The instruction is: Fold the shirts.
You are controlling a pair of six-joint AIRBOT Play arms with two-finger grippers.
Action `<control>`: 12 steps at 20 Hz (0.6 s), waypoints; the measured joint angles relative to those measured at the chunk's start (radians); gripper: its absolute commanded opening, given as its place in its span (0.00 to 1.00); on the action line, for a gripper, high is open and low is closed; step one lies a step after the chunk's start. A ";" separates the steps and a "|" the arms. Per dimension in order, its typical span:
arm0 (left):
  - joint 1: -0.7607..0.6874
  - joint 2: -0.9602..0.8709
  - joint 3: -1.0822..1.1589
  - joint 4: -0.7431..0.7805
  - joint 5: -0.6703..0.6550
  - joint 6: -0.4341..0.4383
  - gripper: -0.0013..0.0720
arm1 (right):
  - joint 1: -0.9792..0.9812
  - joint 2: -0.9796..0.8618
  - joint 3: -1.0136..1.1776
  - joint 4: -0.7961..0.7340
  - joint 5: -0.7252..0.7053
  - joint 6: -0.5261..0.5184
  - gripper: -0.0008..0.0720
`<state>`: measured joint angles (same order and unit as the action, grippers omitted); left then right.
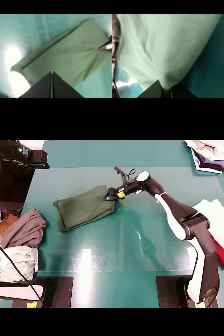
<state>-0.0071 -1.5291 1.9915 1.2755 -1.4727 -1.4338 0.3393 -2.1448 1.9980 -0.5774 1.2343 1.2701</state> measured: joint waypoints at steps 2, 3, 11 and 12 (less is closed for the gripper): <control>0.000 0.000 0.000 0.000 -0.006 0.003 0.06 | -0.058 0.060 -0.014 -0.046 0.045 0.001 0.02; 0.000 0.000 0.000 0.000 -0.008 0.006 0.06 | -0.094 0.098 -0.035 -0.081 0.059 0.003 0.02; 0.000 0.000 0.000 0.000 -0.026 0.024 0.06 | -0.546 0.507 -0.295 -0.337 0.095 0.064 0.02; 0.000 0.000 0.000 -0.001 -0.027 0.024 0.06 | -0.604 0.550 -0.326 -0.358 0.093 0.074 0.02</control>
<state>-0.0071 -1.5291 1.9915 1.2747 -1.5002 -1.4094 -0.2649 -1.5951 1.6718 -0.9356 1.3273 1.3441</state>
